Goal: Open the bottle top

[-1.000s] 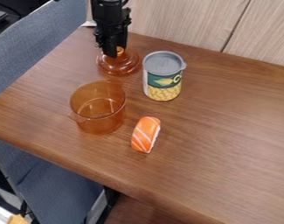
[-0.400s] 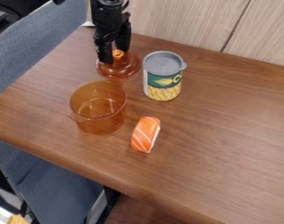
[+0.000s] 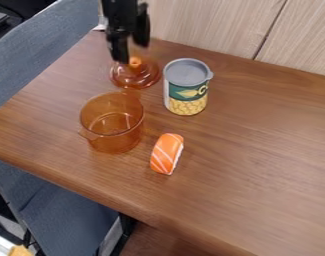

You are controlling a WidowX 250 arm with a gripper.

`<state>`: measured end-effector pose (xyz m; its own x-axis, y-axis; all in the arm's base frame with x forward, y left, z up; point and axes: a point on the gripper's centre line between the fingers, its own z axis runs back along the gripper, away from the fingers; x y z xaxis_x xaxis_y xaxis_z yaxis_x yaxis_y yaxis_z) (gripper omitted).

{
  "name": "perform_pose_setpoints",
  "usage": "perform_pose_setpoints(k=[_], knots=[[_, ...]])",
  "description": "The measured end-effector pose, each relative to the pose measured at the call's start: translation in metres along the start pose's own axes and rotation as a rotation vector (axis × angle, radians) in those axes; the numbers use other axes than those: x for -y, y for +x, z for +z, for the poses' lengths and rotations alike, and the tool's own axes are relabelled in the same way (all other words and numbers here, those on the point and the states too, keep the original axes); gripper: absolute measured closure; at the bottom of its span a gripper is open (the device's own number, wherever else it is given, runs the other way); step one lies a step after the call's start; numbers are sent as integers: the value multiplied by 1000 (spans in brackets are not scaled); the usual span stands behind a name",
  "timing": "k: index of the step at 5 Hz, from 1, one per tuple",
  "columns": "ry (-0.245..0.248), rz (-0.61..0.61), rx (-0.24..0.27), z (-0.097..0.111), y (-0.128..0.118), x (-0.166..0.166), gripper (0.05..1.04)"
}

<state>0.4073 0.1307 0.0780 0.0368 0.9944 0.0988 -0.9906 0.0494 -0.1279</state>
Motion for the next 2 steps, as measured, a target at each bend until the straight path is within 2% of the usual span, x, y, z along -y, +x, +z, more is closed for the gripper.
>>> perform_pose_setpoints(k=[1,2], knots=[[-86,7,-2,30,3,-1,83],[-113,-13,34,42,9,-7,83]])
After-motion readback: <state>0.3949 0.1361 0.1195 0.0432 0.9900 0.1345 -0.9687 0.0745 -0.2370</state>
